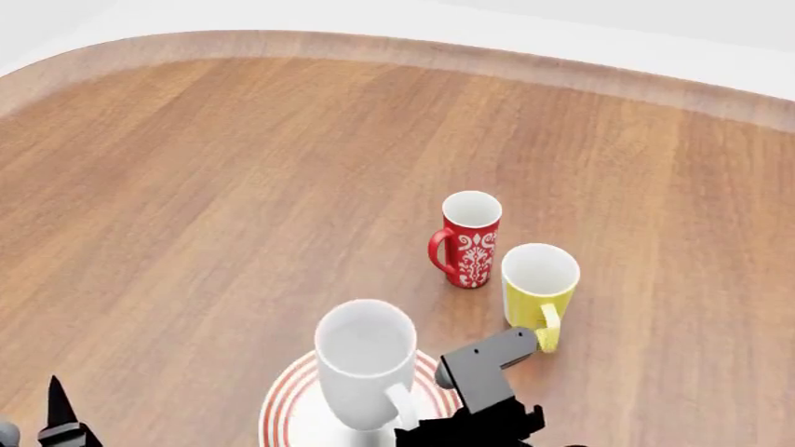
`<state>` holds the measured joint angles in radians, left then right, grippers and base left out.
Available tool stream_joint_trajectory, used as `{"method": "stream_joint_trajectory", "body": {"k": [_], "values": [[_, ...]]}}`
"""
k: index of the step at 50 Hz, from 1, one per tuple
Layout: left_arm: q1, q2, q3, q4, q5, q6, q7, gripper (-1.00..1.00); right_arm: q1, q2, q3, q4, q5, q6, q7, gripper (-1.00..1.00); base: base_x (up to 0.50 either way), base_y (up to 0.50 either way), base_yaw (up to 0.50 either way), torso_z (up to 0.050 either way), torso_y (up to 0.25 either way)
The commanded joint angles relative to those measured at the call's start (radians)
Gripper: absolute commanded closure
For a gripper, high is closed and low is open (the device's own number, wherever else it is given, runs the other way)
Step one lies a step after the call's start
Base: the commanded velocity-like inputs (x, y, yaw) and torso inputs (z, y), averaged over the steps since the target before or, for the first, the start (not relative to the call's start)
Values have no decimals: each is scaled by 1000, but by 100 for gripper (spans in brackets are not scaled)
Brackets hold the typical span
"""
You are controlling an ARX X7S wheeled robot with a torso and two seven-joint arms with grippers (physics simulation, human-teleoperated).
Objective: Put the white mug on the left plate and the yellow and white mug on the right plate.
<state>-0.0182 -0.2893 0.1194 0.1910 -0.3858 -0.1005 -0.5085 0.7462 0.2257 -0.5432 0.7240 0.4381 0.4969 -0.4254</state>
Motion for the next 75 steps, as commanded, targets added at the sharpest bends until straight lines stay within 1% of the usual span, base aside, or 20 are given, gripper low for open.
{"method": "stream_joint_trajectory", "body": {"k": [1, 14, 20, 21, 25, 27, 30, 35, 42, 44, 49, 51, 52, 57, 62, 66, 69, 75], "values": [[1, 23, -31, -7, 14, 16, 12, -100, 9, -39, 0, 58, -36, -35, -88, 100, 0, 0, 0, 0, 0], [5, 19, -30, -5, 10, 20, 8, -100, 27, -57, 6, 135, -39, -75, -83, 100, 0, 0, 0, 0, 0], [6, 17, -29, -3, 8, 19, 6, -100, 23, -56, -1, 122, -49, -92, -68, 100, 0, 0, 0, 0, 0], [7, 17, -29, 0, 7, 18, 5, -100, 15, -53, -4, 103, -52, -87, -60, -100, 0, 0, 0, 0, 0], [9, 15, -28, 3, 6, 17, 3, -100, -20, -28, 1, -5, -38, -58, -41, -100, 0, 0, 0, 0, 0], [9, 15, -27, 3, 6, 17, 2, -100, -64, 5, 14, -135, -17, -18, -8, -100, 0, 0, 0, 0, 0], [10, 14, -27, 5, 5, 17, 1, -100, -111, 40, 27, -274, 8, 29, 23, -100, 0, 0, 0, 0, 0], [9, 12, -28, 6, 2, 18, -1, -100, -243, 124, 77, -592, 75, 104, 107, -100, 0, 0, 0, 0, 0], [4, 9, -29, 10, -3, 12, -5, -100, -382, 207, 138, -871, 122, 125, 198, -100, 0, 0, 0, 0, 0], [0, 10, -28, 5, -3, 14, -4, -100, -441, 239, 181, -989, 132, 123, 259, -100, 0, 0, 0, 0, 0], [-1, 12, -22, -3, 2, 22, -4, -100, -519, 294, 242, -1196, 129, 125, 360, -100, 0, 0, 0, 0, 0], [-2, 12, -21, -3, 3, 22, -4, -100, -538, 300, 269, -1244, 135, 119, 389, -100, 0, 0, 0, 0, 0], [-2, 11, -21, -3, 2, 21, -4, -100, -543, 306, 279, -1279, 108, 119, 429, -100, 0, 0, 0, 0, 0], [-7, 9, -21, -6, -1, 23, -2, -100, -542, 292, 389, -1313, 155, 119, 504, -100, 0, 0, 0, 0, 0], [-14, 8, -20, -10, -4, 23, -1, -100, -508, 275, 468, -1268, 216, 117, 517, -100, 0, 0, 0, 0, 0], [-18, 7, -19, -12, -6, 24, -1, -100, -443, 252, 502, -1184, 224, 125, 544, -100, 0, 0, 0, 0, 0], [-20, 9, -18, -21, -5, 33, 2, -100, -368, 213, 546, -1078, 280, 154, 561, -100, 0, 0, 0, 0, 0], [-21, 10, -12, -24, -3, 35, 2, -100, -249, 184, 504, -921, 174, 105, 585, -100, 0, 0, 0, 0, 0]]}}
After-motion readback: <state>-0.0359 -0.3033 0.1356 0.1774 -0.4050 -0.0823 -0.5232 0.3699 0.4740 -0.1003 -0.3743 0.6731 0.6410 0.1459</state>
